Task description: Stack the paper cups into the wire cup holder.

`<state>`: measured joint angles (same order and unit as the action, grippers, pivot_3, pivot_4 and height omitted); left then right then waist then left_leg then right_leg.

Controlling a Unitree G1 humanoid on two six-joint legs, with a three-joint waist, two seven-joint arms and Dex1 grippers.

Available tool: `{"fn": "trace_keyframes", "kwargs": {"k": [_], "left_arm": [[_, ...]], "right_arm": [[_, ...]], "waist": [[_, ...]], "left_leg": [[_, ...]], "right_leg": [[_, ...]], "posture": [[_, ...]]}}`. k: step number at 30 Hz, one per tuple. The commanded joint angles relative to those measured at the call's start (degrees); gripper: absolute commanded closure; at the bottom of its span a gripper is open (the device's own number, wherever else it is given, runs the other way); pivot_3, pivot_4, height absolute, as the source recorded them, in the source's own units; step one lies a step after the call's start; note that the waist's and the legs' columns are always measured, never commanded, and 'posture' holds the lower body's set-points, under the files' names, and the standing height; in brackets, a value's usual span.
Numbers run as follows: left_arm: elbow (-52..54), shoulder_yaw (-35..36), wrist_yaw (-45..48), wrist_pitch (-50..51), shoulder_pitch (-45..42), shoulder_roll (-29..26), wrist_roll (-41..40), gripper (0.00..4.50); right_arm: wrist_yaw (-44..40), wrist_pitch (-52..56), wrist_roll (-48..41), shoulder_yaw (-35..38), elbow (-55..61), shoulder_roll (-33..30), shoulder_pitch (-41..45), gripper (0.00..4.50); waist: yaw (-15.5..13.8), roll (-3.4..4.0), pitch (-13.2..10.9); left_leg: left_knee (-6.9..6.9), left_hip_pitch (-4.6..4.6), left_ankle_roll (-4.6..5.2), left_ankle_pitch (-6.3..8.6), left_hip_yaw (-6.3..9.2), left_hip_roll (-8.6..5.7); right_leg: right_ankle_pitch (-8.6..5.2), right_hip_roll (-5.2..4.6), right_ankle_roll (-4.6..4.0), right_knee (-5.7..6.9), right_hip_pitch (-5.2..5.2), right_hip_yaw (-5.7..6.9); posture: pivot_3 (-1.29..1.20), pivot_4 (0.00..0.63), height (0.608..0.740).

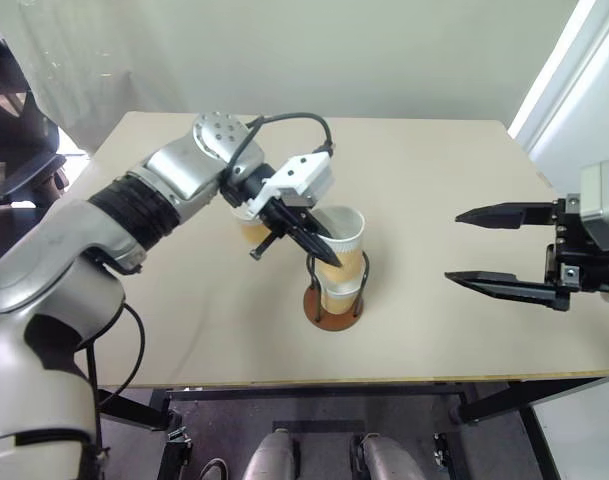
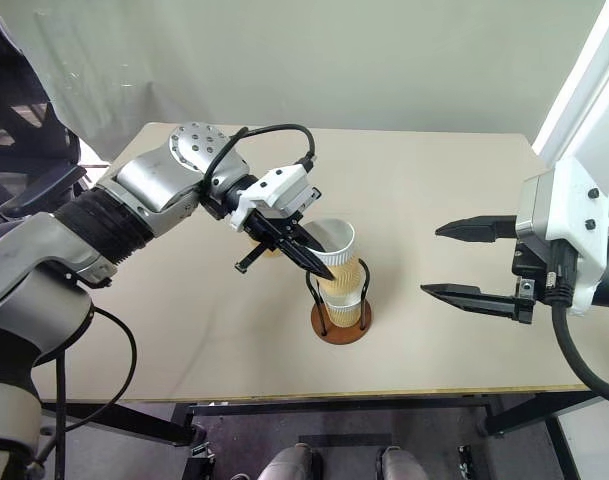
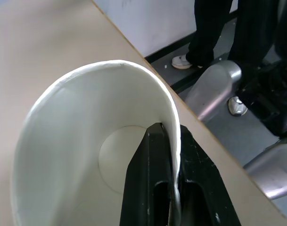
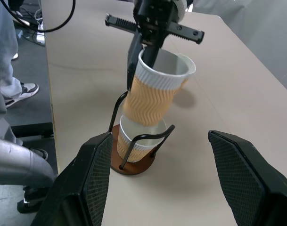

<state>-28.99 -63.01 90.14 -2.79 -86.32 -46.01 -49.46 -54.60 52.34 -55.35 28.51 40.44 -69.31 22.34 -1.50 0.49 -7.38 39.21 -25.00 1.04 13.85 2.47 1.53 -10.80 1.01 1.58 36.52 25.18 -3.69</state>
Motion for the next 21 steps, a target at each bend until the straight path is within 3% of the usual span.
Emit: {"fn": "trace_keyframes", "kwargs": {"k": [1,21], "left_arm": [[-0.75,0.74,2.36,-1.56,-1.50,0.05,0.37,4.45],[-2.81,0.17,2.36,-6.08,1.36,2.60,3.55,4.45]], "right_arm": [[1.27,-0.35,-1.00,2.38,0.81,-1.13,-0.02,1.19],[3.96,-0.88,-2.75,1.75,1.56,-1.63,-0.85,1.19]], "waist": [[0.05,0.02,-0.01],[-0.08,0.09,-0.04]], "left_leg": [[-0.01,0.00,0.00,0.00,-0.02,-0.02],[0.06,-0.07,0.41,0.25,-0.03,-0.32]], "right_leg": [[0.01,0.01,0.01,-0.02,0.00,0.00],[0.05,-0.21,0.39,-0.40,-0.15,-0.05]], "posture": [[0.00,0.150,0.740],[0.00,0.150,0.740]]}}
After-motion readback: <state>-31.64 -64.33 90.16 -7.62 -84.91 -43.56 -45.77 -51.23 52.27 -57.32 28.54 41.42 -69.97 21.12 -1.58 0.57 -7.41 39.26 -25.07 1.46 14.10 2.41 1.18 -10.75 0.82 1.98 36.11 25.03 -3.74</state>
